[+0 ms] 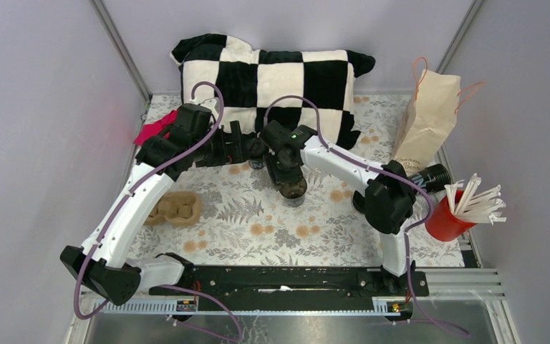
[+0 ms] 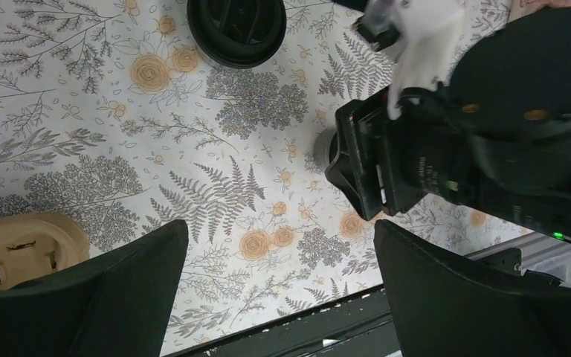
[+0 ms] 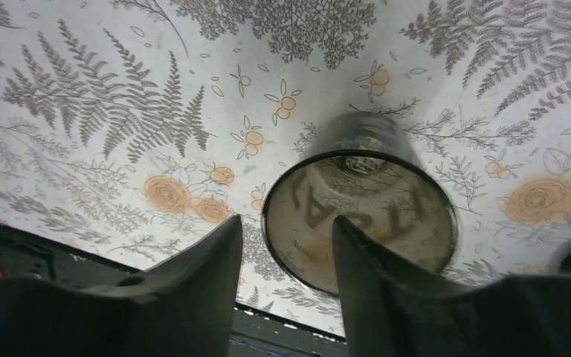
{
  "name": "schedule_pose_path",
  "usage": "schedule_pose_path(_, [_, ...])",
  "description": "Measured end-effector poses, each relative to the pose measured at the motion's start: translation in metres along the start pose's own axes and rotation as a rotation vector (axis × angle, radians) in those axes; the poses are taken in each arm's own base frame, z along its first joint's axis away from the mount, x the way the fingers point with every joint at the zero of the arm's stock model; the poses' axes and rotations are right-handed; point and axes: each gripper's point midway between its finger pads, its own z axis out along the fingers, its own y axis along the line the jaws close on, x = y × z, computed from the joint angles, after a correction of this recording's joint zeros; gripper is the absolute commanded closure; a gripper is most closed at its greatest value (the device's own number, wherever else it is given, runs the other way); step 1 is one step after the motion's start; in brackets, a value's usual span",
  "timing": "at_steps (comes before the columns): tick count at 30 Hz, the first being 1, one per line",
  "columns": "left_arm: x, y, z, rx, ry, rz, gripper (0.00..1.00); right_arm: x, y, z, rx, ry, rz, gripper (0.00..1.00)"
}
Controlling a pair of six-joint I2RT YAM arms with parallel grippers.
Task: Pack the takeout coffee
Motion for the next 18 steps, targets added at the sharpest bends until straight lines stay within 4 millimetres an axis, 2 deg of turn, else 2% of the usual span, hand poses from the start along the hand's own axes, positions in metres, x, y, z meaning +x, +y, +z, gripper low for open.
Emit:
schedule_pose_path(3, [-0.001, 0.002, 0.0, -0.01, -0.005, 0.005, 0.01, -0.012, 0.002, -0.019, -0.003, -0.045, 0.017, 0.25])
schedule_pose_path(5, [-0.001, 0.003, 0.0, -0.013, -0.007, 0.009, 0.01, -0.02, -0.006, -0.041, -0.009, -0.082, 0.046, 0.2])
schedule_pose_path(7, [-0.001, 0.003, 0.0, -0.015, -0.007, 0.012, 0.01, -0.027, -0.022, -0.068, -0.012, -0.125, 0.092, 0.15])
schedule_pose_path(9, [-0.001, 0.003, 0.0, -0.014, -0.007, 0.017, 0.01, -0.036, -0.05, -0.1, -0.003, -0.186, 0.162, 0.09])
schedule_pose_path(12, [-0.001, 0.003, 0.0, -0.014, -0.007, 0.026, 0.01, -0.045, -0.12, -0.149, 0.065, -0.315, 0.321, 0.07])
schedule_pose_path(14, [-0.001, 0.001, 0.001, -0.012, -0.007, 0.037, 0.01, -0.037, -0.17, -0.169, 0.128, -0.377, 0.438, 0.07])
schedule_pose_path(16, [0.001, -0.002, 0.001, -0.007, -0.002, 0.05, 0.01, -0.016, -0.228, -0.178, 0.228, -0.409, 0.572, 0.04])
schedule_pose_path(18, [0.003, -0.005, 0.001, 0.0, 0.002, 0.066, 0.01, 0.009, -0.276, -0.176, 0.344, -0.399, 0.689, 0.01])
